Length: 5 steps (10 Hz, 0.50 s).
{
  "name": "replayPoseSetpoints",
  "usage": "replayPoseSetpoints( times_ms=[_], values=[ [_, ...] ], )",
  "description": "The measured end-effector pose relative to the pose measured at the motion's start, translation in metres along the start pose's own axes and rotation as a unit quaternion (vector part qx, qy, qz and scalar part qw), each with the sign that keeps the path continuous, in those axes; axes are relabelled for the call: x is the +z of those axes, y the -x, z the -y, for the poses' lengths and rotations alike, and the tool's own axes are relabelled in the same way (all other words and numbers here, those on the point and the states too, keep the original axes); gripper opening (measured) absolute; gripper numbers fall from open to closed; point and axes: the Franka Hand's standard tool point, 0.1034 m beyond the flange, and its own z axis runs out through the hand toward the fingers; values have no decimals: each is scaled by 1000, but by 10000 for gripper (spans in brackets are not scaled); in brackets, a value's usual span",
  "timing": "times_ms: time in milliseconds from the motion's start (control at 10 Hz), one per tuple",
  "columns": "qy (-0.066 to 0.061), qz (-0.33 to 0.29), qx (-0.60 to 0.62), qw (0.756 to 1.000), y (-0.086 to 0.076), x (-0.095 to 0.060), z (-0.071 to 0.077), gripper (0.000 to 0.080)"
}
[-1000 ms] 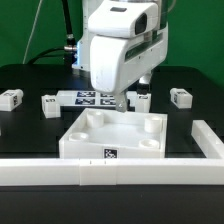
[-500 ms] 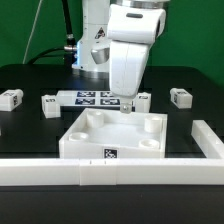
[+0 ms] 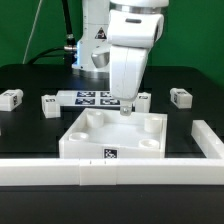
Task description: Assemble one leg
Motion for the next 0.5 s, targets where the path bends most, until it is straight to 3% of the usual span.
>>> replayPoseSetpoints(
  times_ms=[200,500],
  values=[
    [7,-9,-3,1000,-1,17,17,650],
    [4,-15,-1,1000,0,41,23,650]
  ],
)
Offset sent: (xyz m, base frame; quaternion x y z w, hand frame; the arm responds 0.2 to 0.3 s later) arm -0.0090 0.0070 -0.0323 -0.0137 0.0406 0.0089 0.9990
